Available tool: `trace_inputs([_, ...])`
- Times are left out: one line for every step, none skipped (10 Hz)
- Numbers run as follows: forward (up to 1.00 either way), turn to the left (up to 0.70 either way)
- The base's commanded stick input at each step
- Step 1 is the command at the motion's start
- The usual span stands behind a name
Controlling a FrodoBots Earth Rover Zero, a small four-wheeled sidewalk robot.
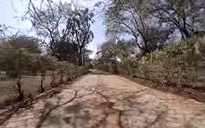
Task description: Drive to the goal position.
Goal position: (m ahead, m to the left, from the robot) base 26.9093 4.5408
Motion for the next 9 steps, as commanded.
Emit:
trace_inputs([1.0, 0.0])
trace_inputs([1.0, 0.0])
trace_inputs([1.0, 0.0])
trace_inputs([1.0, 0.0])
trace_inputs([1.0, 0.0])
trace_inputs([1.0, 0.0])
trace_inputs([1.0, 0.0])
trace_inputs([1.0, 0.0])
trace_inputs([1.0, 0.0])
